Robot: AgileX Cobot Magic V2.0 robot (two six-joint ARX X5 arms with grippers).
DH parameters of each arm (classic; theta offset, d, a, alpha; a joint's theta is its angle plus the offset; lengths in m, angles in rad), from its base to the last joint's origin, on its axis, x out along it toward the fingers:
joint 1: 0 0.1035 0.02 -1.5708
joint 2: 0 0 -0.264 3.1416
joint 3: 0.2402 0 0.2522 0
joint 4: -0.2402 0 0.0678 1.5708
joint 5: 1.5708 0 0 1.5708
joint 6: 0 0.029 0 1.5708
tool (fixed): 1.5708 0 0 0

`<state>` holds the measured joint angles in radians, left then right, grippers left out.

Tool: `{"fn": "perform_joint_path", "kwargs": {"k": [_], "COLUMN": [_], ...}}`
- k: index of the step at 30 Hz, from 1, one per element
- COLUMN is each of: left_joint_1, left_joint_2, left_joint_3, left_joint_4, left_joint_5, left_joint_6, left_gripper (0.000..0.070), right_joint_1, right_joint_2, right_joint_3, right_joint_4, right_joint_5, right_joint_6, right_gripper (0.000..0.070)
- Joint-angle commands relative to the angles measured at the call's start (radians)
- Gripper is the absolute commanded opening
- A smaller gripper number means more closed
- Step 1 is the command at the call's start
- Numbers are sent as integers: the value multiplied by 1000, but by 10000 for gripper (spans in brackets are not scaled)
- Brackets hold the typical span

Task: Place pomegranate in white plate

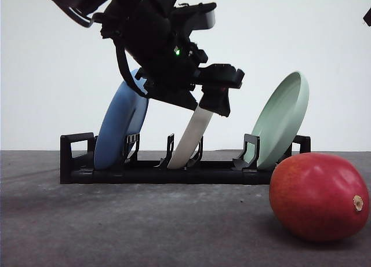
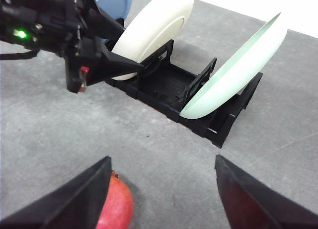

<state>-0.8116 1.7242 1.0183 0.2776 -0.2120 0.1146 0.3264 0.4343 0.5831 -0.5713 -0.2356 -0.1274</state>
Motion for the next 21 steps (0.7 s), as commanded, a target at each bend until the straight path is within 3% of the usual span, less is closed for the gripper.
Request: {"fn": "perform_joint_path", "kwargs": {"k": [1, 8, 17, 21], "left_joint_1": [-5, -9, -16, -16], "left_joint_2": [20, 21, 19, 15], "left_joint_3": [21, 21, 21, 21], "left_joint_4": [15, 14, 14, 14], "left_joint_5": [-5, -5, -5, -5], "left_joint_6": [-5, -15, -110, -156], "left_gripper": [373, 93, 9, 10], "right_joint_1": [5, 5, 5, 5], "right_joint_2": [1, 1, 1, 1], "right_joint_3": [16, 16, 16, 16], "right_joint_4": [10, 10, 10, 10], "right_joint_5": [0, -1, 0, 0], "right_joint_6": [-4, -4, -4, -4], "right_gripper": [422, 421, 422, 422]}}
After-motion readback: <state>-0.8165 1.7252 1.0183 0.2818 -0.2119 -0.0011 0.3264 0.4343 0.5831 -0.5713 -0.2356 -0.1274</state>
